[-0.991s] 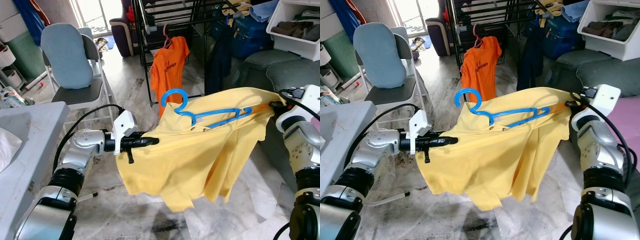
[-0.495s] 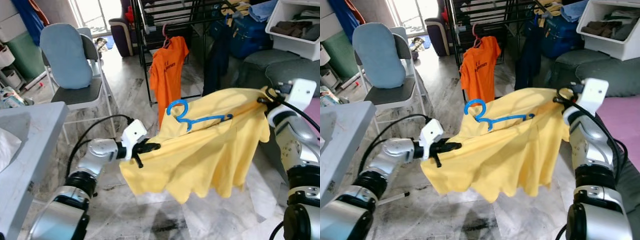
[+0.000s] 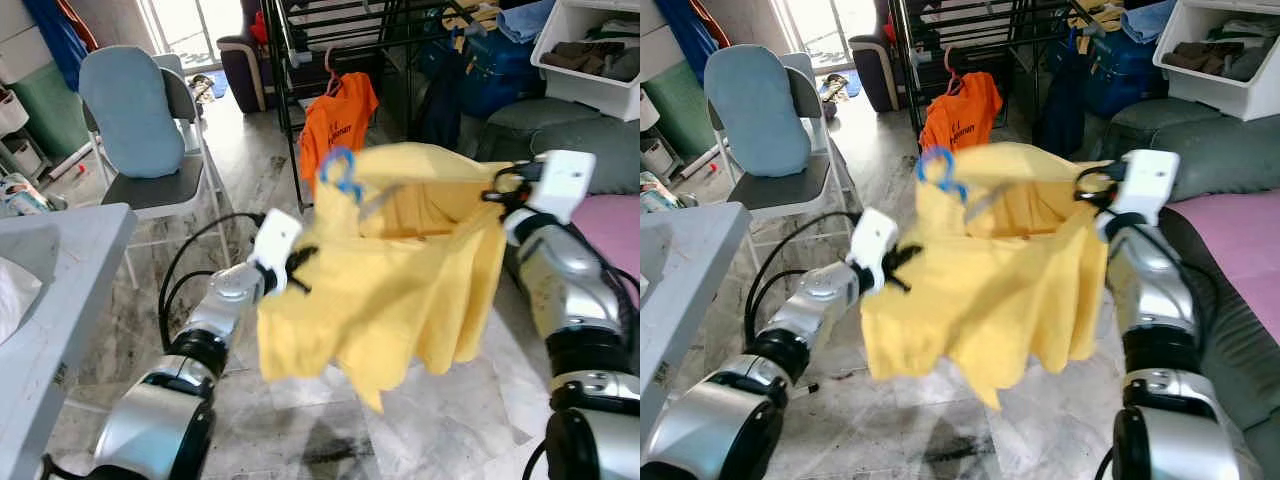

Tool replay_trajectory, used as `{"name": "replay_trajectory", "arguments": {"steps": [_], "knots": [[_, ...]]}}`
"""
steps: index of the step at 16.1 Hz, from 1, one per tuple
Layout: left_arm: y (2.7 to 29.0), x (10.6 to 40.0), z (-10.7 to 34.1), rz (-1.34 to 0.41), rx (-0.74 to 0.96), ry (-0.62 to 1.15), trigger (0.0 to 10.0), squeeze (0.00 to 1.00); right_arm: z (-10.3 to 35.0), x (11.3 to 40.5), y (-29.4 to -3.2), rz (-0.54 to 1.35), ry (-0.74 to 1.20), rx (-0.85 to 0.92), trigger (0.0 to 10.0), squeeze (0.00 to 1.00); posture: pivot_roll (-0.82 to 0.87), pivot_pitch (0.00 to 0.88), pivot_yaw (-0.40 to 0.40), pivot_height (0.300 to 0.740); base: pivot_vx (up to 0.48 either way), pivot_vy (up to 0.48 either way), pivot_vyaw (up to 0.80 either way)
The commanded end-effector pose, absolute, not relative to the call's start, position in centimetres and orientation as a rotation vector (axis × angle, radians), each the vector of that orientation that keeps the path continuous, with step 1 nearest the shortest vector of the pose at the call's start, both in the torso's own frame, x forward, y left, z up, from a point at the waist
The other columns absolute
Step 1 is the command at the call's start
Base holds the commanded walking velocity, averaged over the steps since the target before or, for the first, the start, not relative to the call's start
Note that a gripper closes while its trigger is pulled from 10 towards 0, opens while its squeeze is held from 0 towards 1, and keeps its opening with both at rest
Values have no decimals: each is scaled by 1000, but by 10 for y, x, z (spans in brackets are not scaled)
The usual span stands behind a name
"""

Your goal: Hang hanger

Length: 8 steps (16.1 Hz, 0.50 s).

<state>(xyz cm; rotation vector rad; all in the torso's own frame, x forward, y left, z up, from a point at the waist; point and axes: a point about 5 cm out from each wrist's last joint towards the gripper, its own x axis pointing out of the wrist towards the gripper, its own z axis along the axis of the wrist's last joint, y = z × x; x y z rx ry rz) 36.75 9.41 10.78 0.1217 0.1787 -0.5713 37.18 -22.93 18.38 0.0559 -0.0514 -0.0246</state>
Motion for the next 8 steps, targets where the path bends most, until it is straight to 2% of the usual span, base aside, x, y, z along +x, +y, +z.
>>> {"name": "replay_trajectory", "arguments": {"steps": [1, 4, 5, 6, 7, 8], "knots": [[109, 373, 111, -459, 69, 172, 0, 0, 193, 372, -226, -25, -91, 49, 0, 0, -240, 0, 90, 740, 0, 0, 0], [107, 376, 112, -376, -48, 185, 0, 0, 183, 370, -212, 28, -65, 51, 0, 0, -237, 0, 92, 740, 0, 0, 0], [106, 377, 113, -356, -71, 186, 0, 0, 172, 365, -193, 141, -25, 72, 0, 0, -236, 0, 92, 740, 0, 0, 0], [106, 377, 114, -349, -75, 186, 0, 0, 168, 363, -186, 192, -5, 79, 0, 0, -236, 0, 92, 740, 0, 0, 0], [105, 379, 115, -324, -116, 191, 0, 0, 143, 346, -158, 419, 114, 25, 0, 0, -237, 0, 93, 740, 0, 0, 0], [105, 379, 116, -321, -123, 191, 0, 0, 135, 340, -152, 473, 146, 4, 0, 0, -237, 0, 93, 740, 0, 0, 0]]}}
